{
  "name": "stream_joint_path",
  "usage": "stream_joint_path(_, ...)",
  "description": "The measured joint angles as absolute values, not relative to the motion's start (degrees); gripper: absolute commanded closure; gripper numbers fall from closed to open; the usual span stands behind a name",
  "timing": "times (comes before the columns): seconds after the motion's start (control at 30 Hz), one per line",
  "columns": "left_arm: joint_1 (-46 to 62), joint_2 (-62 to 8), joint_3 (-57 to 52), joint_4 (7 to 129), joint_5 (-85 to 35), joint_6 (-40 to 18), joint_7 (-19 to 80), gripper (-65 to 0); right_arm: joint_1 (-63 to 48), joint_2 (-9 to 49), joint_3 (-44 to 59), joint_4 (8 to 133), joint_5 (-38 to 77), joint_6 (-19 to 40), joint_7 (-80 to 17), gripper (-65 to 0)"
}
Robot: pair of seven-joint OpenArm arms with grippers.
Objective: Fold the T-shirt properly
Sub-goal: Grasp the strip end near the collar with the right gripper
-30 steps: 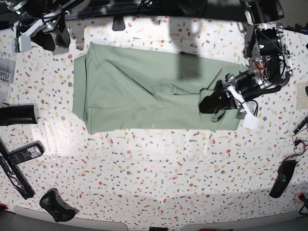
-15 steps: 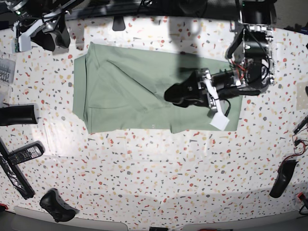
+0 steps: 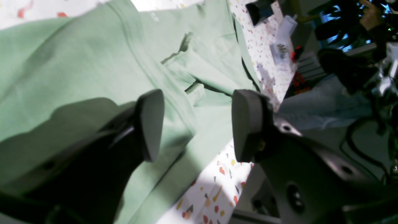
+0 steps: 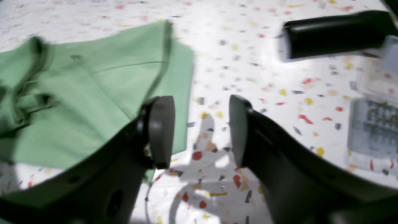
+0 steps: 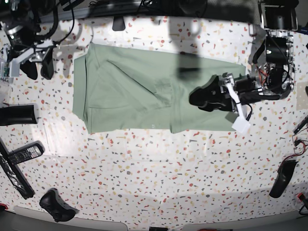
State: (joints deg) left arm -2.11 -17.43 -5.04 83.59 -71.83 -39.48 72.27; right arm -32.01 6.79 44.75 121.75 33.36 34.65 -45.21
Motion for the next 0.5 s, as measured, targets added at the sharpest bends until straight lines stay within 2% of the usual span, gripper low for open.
stream_joint_path(0.1,-2.09,-17.43,-5.04,83.59,-71.81,-39.48,72.25,-32.2,-28.38,6.66,44.75,117.69,33.01,35.31,-44.77,-44.7)
stream_joint_path(0.27,-2.11,-17.43,-5.04,83.59,-71.83,-39.48,72.27,-32.2,-17.43,6.68,44.77,104.90,32.67,35.31,-40.03,-44.9)
stream_joint_path(0.33,-2.11,-17.43,-5.04,83.59,-71.83,-39.48,72.27,-32.2,-12.16,6.66,44.77,97.62,32.01,35.42,-42.19,-44.9)
stream_joint_path(0.4,-2.20,-17.45,-5.02,83.59,-71.81,-39.46,72.29,-32.2,-7.55,6.61,44.82,90.72,31.88,39.29,-45.89,-44.9)
stream_joint_path(0.5,-2.26,-17.43,-4.97,83.59,-71.81,-39.48,72.25,-32.2,-1.83,6.55,44.77,82.52,34.00,39.22,-49.50,-44.9)
